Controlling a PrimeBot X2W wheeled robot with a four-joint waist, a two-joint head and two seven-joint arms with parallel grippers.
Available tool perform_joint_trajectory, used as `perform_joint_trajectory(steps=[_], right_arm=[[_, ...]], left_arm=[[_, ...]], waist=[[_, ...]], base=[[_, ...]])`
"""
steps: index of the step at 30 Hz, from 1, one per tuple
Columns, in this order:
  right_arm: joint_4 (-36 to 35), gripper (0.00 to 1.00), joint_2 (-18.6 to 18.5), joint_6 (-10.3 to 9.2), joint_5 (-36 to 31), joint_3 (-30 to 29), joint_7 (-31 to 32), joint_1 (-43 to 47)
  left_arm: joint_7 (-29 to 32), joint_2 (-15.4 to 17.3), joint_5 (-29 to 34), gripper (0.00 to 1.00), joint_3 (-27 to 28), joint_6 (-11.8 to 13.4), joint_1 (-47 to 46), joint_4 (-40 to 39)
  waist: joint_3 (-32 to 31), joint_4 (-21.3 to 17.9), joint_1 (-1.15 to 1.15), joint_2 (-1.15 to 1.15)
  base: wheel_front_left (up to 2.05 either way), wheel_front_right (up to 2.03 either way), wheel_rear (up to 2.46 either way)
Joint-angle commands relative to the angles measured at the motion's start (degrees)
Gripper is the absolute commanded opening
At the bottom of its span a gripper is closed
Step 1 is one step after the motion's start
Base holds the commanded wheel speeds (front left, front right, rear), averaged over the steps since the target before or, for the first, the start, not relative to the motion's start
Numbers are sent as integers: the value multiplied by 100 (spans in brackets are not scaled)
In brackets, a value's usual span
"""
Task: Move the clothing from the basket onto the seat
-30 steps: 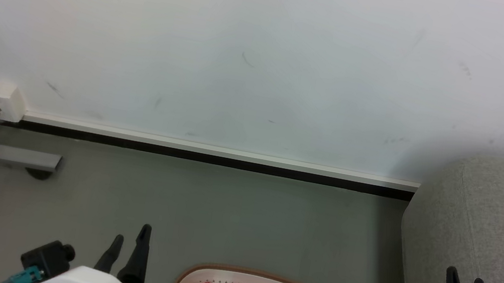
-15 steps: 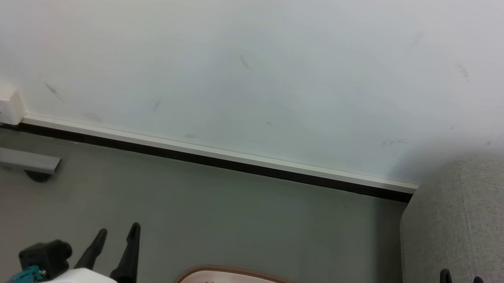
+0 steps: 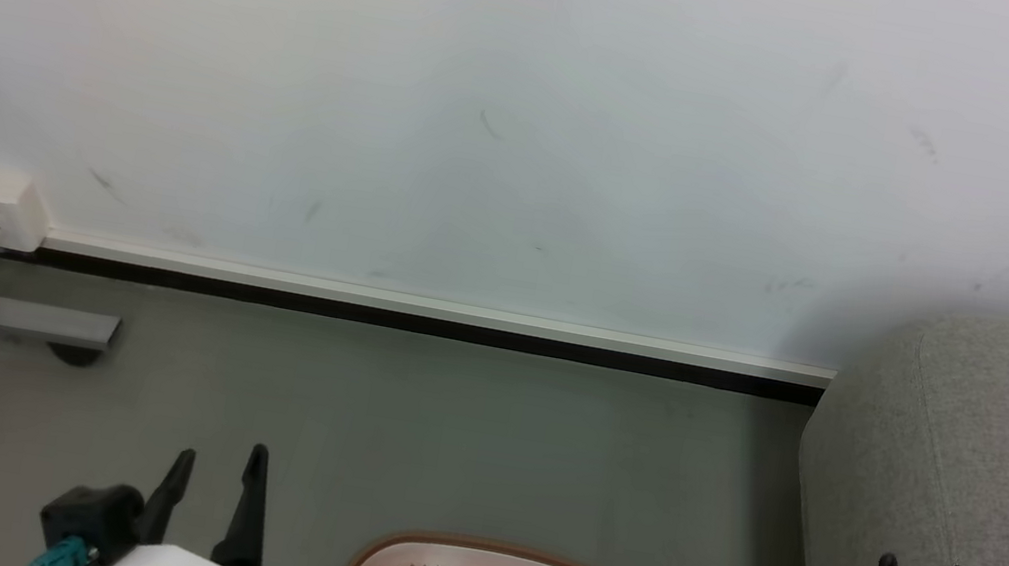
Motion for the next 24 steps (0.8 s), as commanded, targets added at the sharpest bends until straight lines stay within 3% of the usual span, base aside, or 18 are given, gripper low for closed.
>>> perform_joint_trajectory(steps=[1,13,24], right_arm=[[-10,100,3,-8,-185,-22,-75,38],[44,100,104,-9,-551,-113,-224,126],[175,100,186,-10,-708,-235,-348,174]], left_arm=[[-85,74,242,100,32,33,49,-31],[-234,193,848,100,205,82,184,3],[-356,135,1240,100,265,-39,214,248]], waist=[[-7,-11,0,0],[-43,-59,0,0],[-84,-78,0,0]], base=[[0,0,0],[0,0,0],[0,0,0]])
